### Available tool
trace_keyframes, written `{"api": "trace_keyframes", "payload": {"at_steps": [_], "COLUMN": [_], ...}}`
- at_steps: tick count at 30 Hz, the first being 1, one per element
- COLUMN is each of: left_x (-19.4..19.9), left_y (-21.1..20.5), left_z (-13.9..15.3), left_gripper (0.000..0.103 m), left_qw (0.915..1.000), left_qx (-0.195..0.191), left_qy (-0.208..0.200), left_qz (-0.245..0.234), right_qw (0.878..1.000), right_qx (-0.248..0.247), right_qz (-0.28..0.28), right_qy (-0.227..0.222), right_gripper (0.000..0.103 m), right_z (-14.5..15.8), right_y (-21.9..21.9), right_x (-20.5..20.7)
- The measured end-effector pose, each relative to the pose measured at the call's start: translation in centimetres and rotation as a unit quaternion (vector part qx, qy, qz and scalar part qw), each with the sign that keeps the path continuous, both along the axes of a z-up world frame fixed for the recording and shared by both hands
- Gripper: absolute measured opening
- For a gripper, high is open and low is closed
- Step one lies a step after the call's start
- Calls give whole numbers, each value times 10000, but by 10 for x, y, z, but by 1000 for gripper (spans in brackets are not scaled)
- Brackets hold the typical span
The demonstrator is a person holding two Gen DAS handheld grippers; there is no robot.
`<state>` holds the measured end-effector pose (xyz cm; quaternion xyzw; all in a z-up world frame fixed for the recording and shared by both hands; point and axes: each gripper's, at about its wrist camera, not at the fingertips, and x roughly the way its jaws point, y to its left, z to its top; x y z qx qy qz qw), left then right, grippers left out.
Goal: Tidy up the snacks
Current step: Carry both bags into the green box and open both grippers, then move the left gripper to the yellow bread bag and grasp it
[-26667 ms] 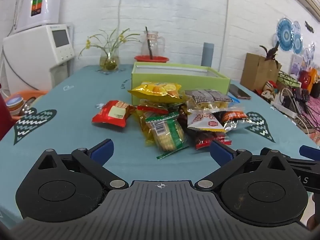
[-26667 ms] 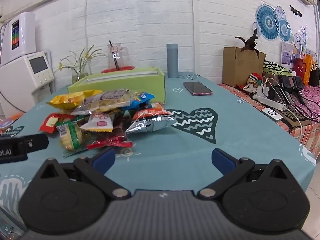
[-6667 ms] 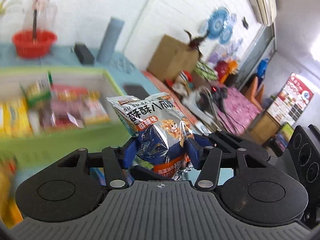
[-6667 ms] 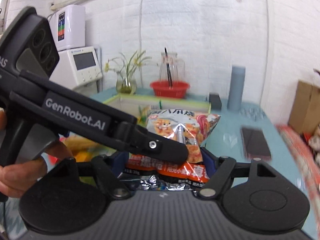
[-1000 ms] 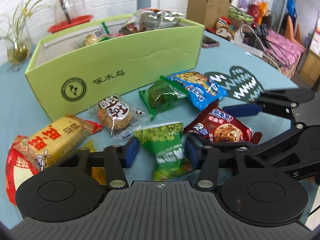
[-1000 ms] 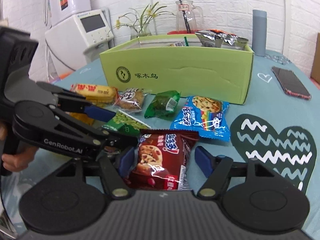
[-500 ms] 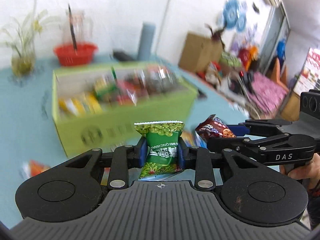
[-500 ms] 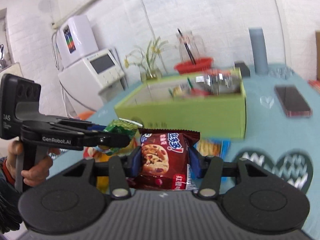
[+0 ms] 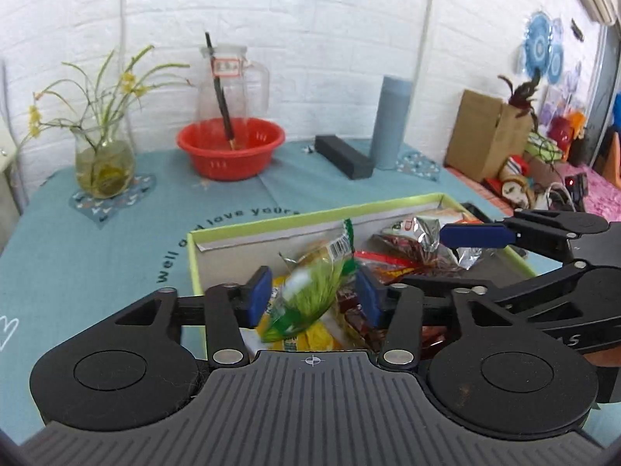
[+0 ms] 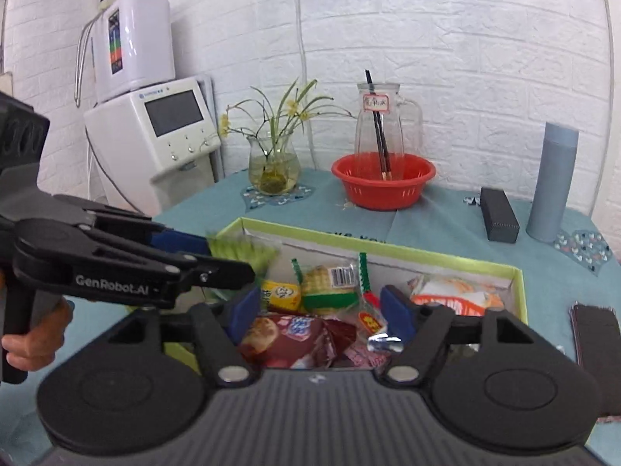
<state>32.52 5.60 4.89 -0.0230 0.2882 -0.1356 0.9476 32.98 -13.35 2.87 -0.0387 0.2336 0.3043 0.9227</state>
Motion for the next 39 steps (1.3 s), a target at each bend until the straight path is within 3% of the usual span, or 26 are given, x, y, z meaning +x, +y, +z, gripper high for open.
{"api": "trace_keyframes", "payload": {"at_steps": [5,11,15,18,21,26,28,34,39], "left_x": [-31,-99,-151,-178,-184,-170,-173,-200,-217], "left_y": [7,7,18,30,40,49,47,12,-13], "left_z": [10,9,-9,-30,-54,-78,-79,-77,-86], "left_gripper": [48,61,63,63,57,28,26,26,30], "left_qw": [9995,9988,9991,9987,9941,9813,9801,9860,9805], "left_qx": [-9,-18,1,-256,-698,-1325,-1393,-1078,-1325], "left_qy": [-326,-492,-298,157,717,1395,1412,1258,1384], "left_qz": [45,43,305,417,406,94,61,-170,-435], "right_qw": [9995,9988,9958,9909,9868,9830,9831,9843,9895], "right_qx": [217,397,459,501,241,-433,-505,-517,-357], "right_qz": [44,249,542,847,1139,1520,1520,1343,880], "right_qy": [-236,129,584,920,1129,936,887,1019,1085], "right_gripper": [90,93,93,93,93,93,92,92,93], "right_z": [12,-7,-36,-58,-75,-87,-86,-83,-85], "right_y": [-11,-13,2,22,51,91,93,68,35], "right_x": [-38,-103,-146,-167,-173,-184,-191,-213,-234]}}
